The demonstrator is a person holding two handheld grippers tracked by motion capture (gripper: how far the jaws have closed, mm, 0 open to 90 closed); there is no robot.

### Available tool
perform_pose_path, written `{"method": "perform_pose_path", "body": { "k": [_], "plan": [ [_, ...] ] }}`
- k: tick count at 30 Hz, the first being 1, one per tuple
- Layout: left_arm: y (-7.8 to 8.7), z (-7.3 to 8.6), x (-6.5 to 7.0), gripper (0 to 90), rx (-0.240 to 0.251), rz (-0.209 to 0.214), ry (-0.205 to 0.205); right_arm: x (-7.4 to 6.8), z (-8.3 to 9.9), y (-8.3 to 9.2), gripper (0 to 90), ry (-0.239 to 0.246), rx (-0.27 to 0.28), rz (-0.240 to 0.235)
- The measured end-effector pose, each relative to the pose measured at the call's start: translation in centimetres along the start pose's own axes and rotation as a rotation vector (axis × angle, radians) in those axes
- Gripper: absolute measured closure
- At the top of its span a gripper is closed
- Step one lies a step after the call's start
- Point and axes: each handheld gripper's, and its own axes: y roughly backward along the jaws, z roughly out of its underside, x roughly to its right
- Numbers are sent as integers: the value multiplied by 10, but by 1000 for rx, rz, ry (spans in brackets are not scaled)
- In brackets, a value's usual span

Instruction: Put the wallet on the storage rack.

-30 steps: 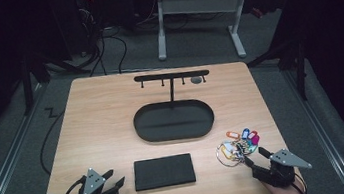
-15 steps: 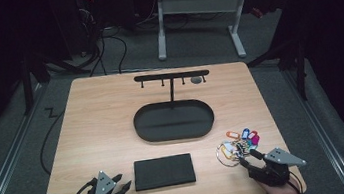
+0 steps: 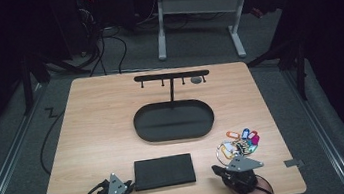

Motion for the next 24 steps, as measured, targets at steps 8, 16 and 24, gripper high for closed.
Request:
{"method": "perform_pose_path", "body": {
  "k": [8,16,24],
  "plan": [
    [4,2,9,829,0,12,-21,-21,-7,-25,900,83,-80,-57],
    [12,7,25,832,-3,18,-44,-17,-20,-43,900,92,-86,-50],
    [19,11,40,808,0,27,-62,-2,-41,-73,899,52,-89,-62]
  ]
}}
